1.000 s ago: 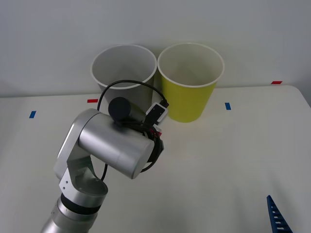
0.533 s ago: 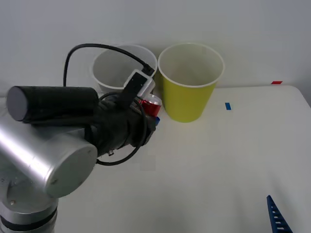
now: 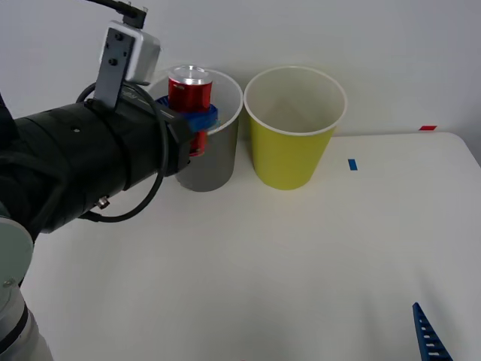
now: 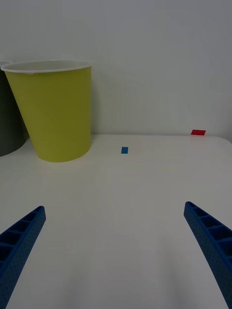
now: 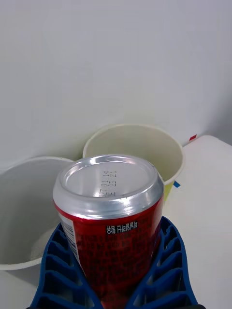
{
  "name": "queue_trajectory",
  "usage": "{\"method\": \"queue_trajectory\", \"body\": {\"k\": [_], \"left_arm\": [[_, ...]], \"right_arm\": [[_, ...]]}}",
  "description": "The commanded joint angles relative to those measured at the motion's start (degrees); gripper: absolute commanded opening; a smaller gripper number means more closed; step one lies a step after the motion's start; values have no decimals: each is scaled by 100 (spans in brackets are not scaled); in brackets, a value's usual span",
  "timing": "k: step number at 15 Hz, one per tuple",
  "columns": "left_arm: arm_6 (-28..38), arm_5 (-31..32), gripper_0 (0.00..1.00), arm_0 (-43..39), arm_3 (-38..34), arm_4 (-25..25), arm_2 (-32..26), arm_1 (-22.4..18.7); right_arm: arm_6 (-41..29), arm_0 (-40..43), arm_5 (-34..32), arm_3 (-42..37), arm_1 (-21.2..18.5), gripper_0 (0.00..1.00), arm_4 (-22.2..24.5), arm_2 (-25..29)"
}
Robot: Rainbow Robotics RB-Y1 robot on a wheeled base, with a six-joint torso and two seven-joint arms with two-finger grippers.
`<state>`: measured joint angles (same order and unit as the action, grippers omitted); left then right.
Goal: Put cans in the gray bin and PET bottles in the light green bin.
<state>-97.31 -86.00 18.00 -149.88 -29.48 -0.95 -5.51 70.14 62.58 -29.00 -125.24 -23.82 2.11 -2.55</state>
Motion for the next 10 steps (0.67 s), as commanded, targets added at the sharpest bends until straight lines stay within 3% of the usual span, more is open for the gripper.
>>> {"method": "queue_trajectory", "body": {"k": [1, 7, 10], "left_arm": [[-42, 4, 0, 239, -12, -497, -661, -82], [-51, -5, 0, 758, 29, -761, -1294, -311], [-33, 233, 0, 1206, 618, -690, -1364, -469]], "right_arm": [[0, 0, 0, 0, 0, 100, 0, 0], [0, 0, 0, 0, 0, 100, 0, 0], [0, 0, 0, 0, 0, 100, 0, 0]]}}
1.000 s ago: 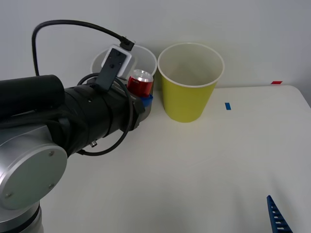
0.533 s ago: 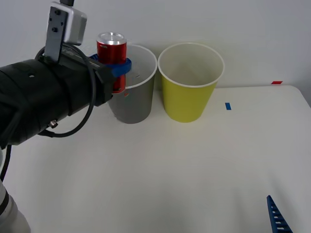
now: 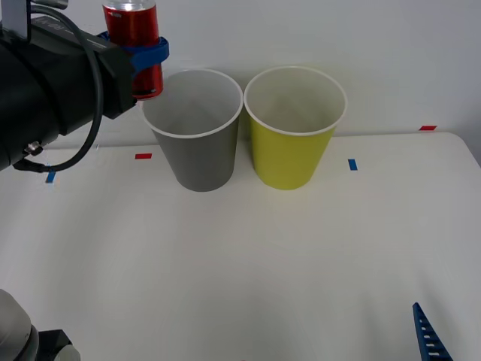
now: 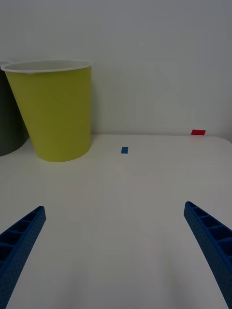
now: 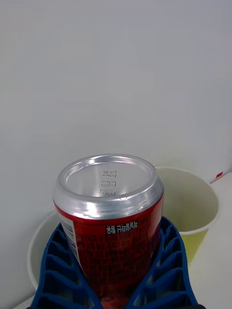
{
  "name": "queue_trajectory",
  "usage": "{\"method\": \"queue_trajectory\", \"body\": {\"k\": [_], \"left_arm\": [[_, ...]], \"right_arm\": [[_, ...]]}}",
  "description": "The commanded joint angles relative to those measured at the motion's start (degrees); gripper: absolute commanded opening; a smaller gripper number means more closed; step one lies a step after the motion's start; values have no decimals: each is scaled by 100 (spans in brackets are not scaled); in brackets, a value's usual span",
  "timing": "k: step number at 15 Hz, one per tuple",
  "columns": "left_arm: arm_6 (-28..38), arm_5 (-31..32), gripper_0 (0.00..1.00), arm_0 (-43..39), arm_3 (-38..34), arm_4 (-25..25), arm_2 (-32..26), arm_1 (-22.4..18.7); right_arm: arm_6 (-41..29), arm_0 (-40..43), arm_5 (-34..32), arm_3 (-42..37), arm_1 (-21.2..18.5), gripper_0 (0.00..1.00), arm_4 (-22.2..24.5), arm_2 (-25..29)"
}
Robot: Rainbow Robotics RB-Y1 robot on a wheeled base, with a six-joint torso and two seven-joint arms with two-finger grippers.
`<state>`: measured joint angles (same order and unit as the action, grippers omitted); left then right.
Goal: Put cans in the gray bin and PET bottles in the light green bin.
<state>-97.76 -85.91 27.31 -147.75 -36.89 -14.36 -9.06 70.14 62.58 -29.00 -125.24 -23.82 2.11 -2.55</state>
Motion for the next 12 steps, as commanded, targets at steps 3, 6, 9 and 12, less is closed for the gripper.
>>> {"method": "queue_trajectory", "body": {"k": [3, 6, 9, 12], "left_arm": [[-24, 1015, 0, 459, 1205, 129, 38, -113], [-103, 1903, 0, 468, 1846, 445, 311, -17], [-235, 2799, 0, 477, 2558, 718, 566, 63], [-341, 3599, 0, 477, 3217, 797, 873, 230]], "right_arm": [[0, 0, 0, 0, 0, 100, 0, 0], [0, 0, 0, 0, 0, 100, 0, 0], [0, 0, 0, 0, 0, 100, 0, 0], [0, 0, 0, 0, 0, 100, 0, 0]]}}
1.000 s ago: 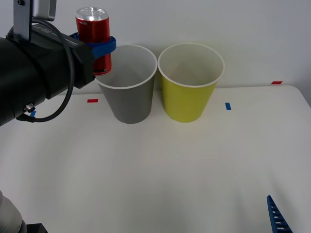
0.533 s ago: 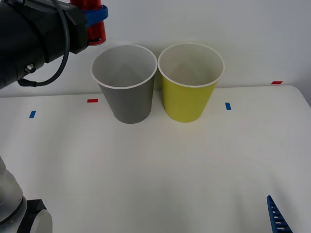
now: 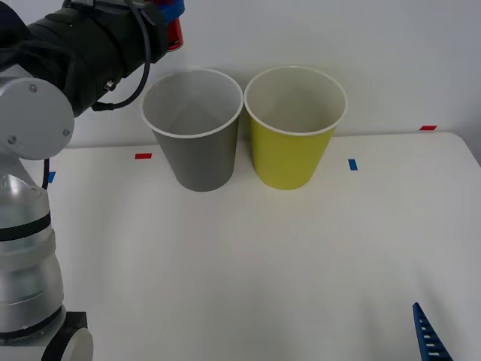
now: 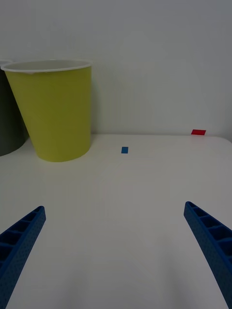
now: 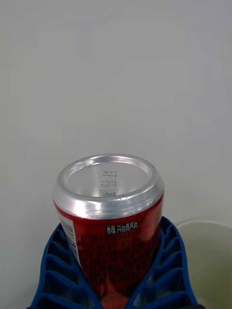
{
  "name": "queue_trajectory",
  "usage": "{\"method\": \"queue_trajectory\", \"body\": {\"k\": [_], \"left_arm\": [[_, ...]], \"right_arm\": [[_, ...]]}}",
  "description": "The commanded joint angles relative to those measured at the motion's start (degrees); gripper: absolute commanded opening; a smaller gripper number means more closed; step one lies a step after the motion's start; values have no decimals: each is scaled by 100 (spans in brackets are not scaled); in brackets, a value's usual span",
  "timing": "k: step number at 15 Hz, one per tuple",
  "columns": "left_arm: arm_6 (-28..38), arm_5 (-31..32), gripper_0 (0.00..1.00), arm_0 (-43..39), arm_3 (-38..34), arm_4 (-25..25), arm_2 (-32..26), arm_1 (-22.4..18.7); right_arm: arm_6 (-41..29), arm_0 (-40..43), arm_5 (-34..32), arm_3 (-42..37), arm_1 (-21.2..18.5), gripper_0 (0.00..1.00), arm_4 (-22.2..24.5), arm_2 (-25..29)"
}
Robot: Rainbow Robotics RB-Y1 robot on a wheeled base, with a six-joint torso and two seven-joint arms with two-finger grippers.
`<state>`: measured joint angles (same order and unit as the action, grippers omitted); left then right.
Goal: Put cans in the gray bin and PET bottles in the light green bin.
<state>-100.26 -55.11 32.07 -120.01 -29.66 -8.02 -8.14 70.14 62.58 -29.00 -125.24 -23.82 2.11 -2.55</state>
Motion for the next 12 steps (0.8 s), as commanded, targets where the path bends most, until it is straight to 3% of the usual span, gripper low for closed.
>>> {"method": "queue_trajectory", "body": {"k": [1, 7, 12], "left_arm": [[-116, 729, 0, 1, 593, 75, 318, 190], [-336, 1626, 0, 98, 1498, 286, 687, 243], [-512, 1740, 0, 89, 1533, 778, 872, 296]], "right_arm": [[0, 0, 0, 0, 0, 100, 0, 0], [0, 0, 0, 0, 0, 100, 0, 0], [0, 0, 0, 0, 0, 100, 0, 0]]}}
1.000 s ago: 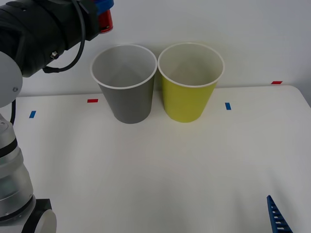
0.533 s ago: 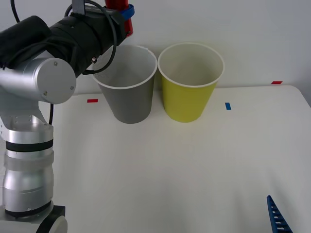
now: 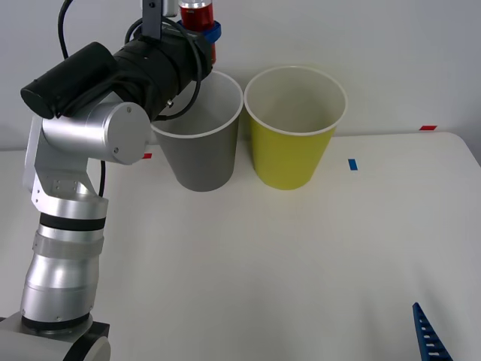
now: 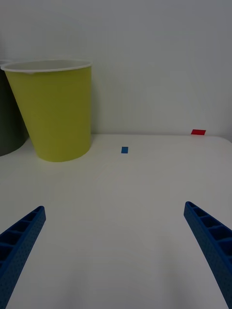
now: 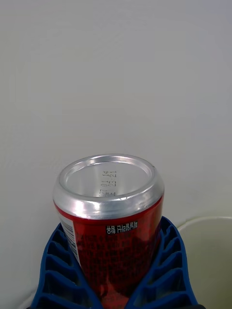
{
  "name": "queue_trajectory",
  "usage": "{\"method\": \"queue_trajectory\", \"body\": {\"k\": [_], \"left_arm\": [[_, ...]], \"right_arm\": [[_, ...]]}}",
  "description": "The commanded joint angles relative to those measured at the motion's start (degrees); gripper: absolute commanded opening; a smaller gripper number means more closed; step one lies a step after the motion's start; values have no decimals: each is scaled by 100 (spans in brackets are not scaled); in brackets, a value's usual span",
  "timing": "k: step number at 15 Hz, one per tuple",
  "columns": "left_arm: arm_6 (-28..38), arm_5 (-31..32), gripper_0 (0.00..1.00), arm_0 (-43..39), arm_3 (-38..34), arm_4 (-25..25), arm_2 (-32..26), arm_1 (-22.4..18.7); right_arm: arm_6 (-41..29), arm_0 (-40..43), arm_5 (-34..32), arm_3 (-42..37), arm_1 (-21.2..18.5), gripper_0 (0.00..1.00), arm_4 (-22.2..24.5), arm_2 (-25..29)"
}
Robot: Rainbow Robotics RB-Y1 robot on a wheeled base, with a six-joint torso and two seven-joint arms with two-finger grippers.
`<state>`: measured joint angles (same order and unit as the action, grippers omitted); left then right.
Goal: Put cans in the gray bin and PET bottles in the light green bin.
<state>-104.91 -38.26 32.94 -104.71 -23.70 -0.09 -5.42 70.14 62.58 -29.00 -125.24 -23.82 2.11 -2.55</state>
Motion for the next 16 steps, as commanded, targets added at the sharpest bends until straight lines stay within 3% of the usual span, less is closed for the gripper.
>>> {"method": "queue_trajectory", "body": {"k": [1, 3, 4, 5, 11, 16], "left_arm": [[-65, 55, 0, 2, 3, 190, 71, 32], [-74, 55, 2, 2, 3, 199, 79, 50], [-74, 55, 67, 2, 3, 199, 79, 50], [-74, 55, 100, 2, 3, 199, 79, 50], [-48, 55, 100, 2, 3, 102, 53, 50], [-65, 55, 100, -139, -129, -469, -61, -73]], "right_arm": [[0, 0, 0, 0, 0, 100, 0, 0], [0, 0, 0, 0, 0, 100, 0, 0], [0, 0, 0, 0, 0, 100, 0, 0], [0, 0, 0, 0, 0, 100, 0, 0], [0, 0, 0, 0, 0, 100, 0, 0], [0, 0, 0, 0, 0, 100, 0, 0]]}}
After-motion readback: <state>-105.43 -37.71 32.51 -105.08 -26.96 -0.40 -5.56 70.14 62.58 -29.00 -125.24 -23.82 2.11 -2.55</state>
